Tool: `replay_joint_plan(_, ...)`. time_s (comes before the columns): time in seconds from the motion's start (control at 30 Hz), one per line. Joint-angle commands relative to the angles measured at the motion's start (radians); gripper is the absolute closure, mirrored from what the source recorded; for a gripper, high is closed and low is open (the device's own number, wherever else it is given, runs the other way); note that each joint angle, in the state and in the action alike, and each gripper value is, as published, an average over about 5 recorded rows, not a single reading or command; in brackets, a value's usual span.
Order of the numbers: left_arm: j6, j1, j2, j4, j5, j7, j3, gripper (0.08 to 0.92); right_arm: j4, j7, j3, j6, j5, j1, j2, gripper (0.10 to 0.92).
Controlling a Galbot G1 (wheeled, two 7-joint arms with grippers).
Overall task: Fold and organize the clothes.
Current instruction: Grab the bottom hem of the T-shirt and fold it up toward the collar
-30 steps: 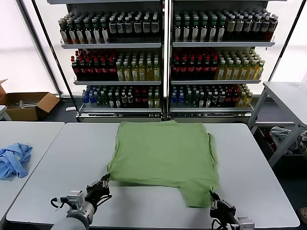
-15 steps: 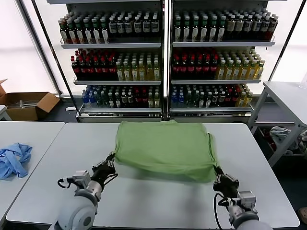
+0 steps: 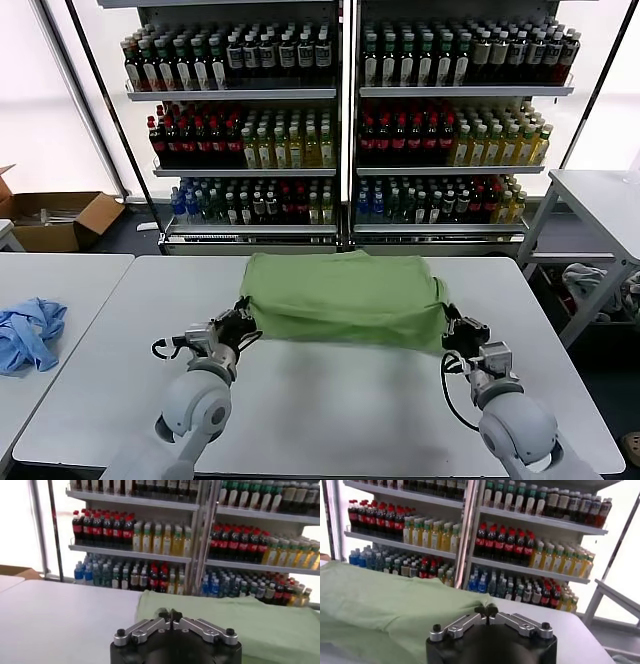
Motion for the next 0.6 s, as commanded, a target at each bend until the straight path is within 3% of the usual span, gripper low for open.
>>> replay_joint_plan(0.03, 0.038, -0.056, -0.026, 0.082, 0.05, -0.036, 0.029, 0.921, -0.176, -0.027, -0.085, 0.031, -0.036, 0.193, 0.002, 0.919)
replay_joint_plan(0.6, 0.003, -0.126, -0.058, 0.222, 0.104, 0.016, 0.052, 0.921, -0.34, -0.033, -0.143, 0.058, -0.095, 0.263, 0.06, 0.919)
